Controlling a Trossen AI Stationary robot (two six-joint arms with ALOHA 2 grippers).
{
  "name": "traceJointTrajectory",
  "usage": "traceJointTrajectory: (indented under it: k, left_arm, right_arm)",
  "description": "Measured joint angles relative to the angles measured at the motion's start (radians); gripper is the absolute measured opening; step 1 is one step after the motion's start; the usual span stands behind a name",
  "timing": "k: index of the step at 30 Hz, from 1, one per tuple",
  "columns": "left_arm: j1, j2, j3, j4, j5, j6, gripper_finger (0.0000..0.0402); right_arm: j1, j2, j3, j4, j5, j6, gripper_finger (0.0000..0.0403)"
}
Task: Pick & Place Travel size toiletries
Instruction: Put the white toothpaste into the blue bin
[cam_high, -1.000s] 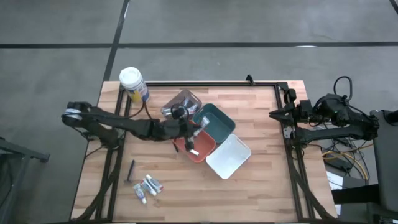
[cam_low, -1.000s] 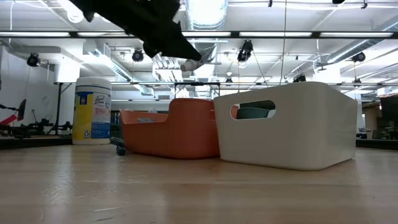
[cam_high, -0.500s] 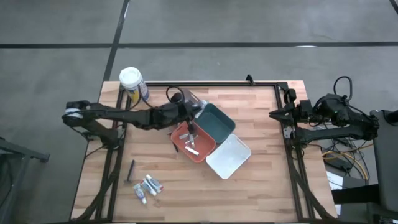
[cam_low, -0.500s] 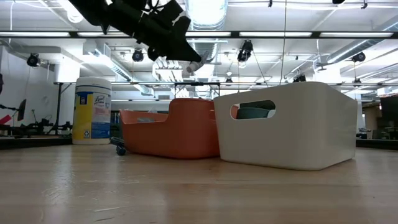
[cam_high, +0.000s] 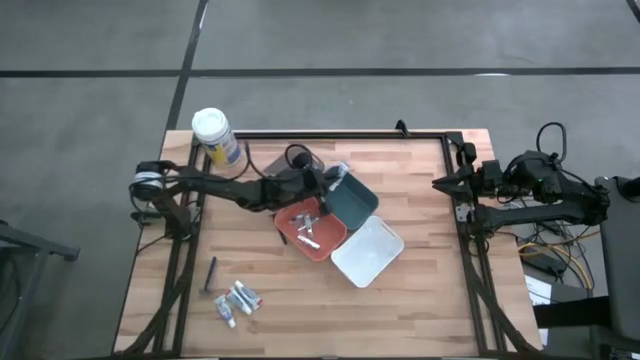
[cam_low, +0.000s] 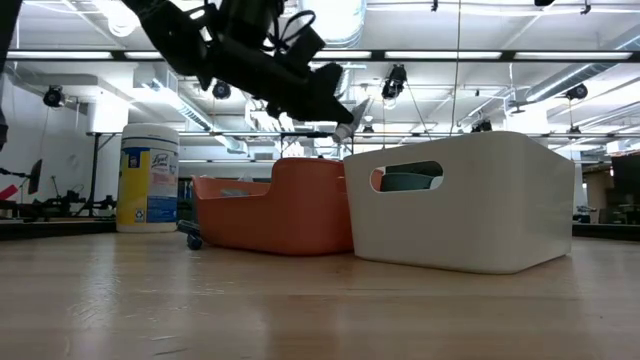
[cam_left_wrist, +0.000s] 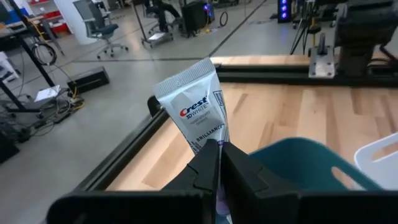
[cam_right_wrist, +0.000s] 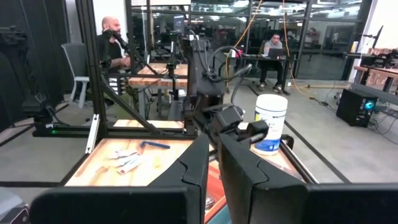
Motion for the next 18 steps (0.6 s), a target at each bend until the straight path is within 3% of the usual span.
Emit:
traceJointTrajectory:
  k: [8,18]
  left_arm:
    - [0.002,0.005,0.0,-0.032,-0.004,0.005,0.0031]
    - [0.004,-0.002,-0.002,-0.045,-0.007,0.013,0.0103]
  right_arm:
    - [0.0,0.0,0.0,0.0,0.0,0.001,0.0034]
    - [0.0,0.0,0.0,0.0,0.0,0.0,0.0034]
